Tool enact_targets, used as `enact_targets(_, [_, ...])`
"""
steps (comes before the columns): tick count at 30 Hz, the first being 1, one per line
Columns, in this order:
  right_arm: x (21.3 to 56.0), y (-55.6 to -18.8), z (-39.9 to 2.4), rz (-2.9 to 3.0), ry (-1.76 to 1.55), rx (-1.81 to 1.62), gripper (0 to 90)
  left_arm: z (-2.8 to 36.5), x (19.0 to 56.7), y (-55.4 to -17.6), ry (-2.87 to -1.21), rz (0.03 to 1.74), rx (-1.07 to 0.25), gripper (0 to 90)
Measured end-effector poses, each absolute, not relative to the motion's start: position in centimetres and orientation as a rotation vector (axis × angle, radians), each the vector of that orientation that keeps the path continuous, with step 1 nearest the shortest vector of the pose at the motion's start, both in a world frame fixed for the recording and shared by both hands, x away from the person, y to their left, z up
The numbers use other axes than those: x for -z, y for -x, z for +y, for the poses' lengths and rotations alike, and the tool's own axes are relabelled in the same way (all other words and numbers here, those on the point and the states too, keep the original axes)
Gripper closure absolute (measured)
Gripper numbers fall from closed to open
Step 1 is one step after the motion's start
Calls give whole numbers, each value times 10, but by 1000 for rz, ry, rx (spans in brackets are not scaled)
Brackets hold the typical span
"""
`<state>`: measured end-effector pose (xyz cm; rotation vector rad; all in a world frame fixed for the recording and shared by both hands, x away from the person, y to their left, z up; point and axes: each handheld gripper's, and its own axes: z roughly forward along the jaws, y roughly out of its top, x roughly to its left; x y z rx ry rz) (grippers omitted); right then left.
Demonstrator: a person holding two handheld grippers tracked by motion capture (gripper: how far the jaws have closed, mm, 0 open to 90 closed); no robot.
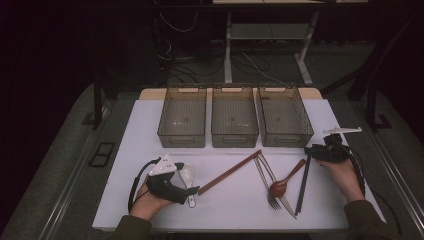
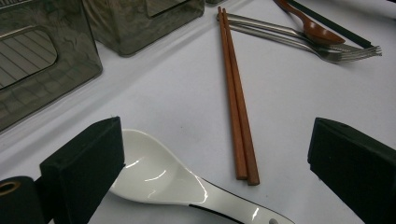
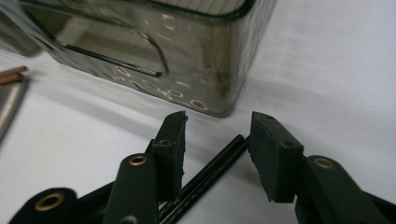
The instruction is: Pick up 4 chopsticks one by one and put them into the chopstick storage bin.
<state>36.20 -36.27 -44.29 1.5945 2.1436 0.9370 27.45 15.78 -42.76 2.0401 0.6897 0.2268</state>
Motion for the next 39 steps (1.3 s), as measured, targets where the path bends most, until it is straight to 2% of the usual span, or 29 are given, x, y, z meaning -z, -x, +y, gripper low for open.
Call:
enact_targets(19, [447,-366,-362,2154,-1582,-852,688,158,429,-275,-2047,690,-226,30])
enact_targets(39, [445,-368,-357,2182,-1533,-789,716,158,429,-276,-2045,690,-221,32])
